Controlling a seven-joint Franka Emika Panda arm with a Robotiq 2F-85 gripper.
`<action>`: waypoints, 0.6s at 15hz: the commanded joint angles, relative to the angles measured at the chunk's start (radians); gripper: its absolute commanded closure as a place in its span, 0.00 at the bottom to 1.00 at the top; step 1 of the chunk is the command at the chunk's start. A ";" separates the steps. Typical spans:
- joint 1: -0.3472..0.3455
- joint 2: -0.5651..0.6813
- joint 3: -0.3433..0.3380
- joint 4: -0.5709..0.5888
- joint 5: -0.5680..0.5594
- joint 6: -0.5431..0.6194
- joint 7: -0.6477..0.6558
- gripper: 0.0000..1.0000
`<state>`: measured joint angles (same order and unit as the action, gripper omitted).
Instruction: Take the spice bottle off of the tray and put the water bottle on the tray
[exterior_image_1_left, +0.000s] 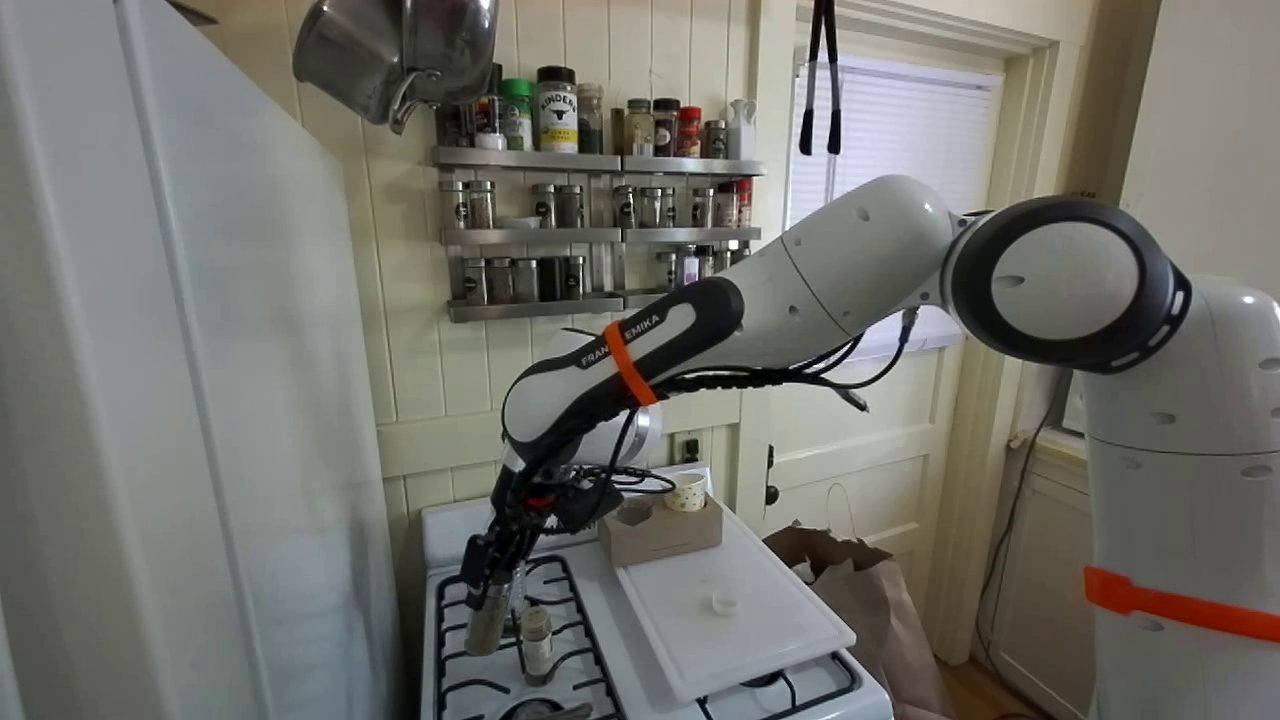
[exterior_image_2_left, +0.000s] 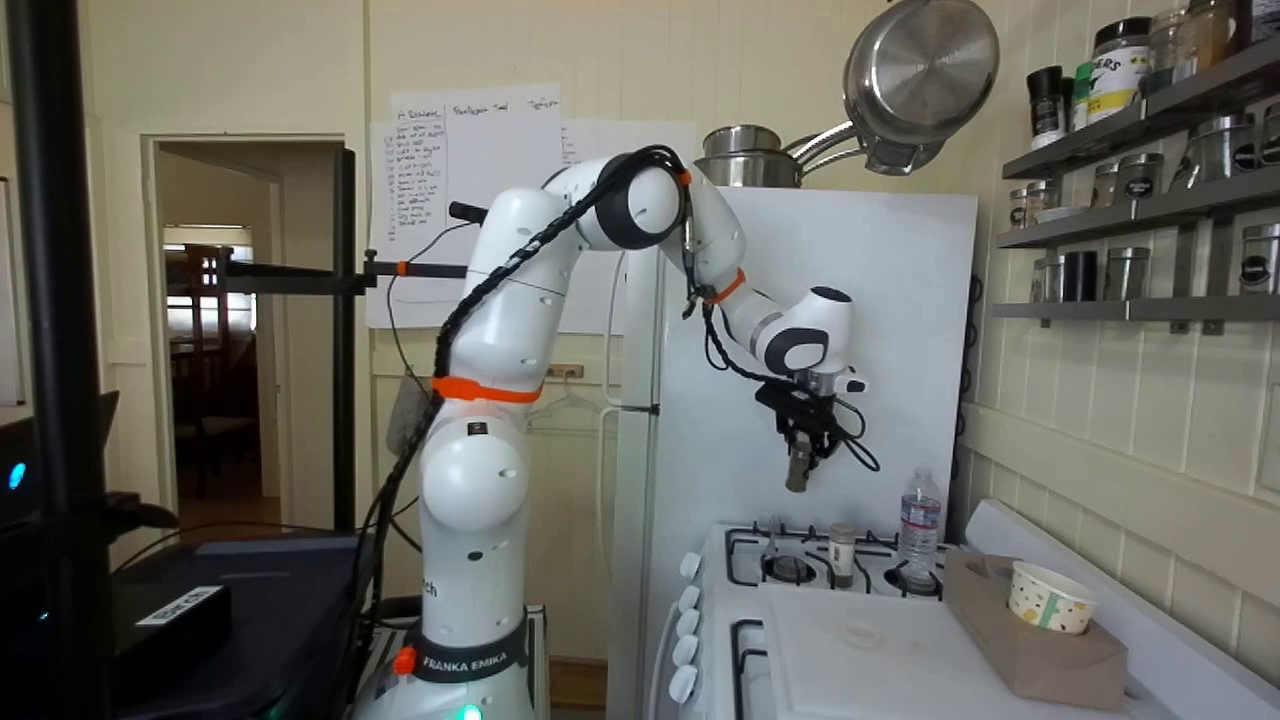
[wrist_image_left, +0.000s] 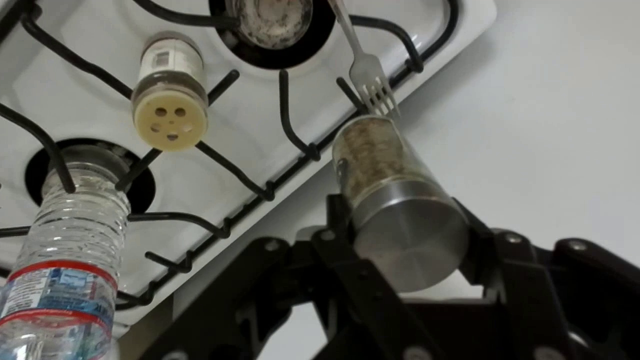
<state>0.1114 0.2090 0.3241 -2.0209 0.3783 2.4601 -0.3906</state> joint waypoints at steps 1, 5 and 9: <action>0.008 0.007 -0.043 0.025 -0.076 -0.090 -0.018 0.76; 0.009 0.001 -0.051 0.009 -0.064 -0.058 -0.019 0.51; 0.038 0.047 -0.092 0.067 -0.296 -0.119 0.005 0.76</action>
<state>0.1169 0.2153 0.2752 -2.0129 0.2502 2.3998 -0.4125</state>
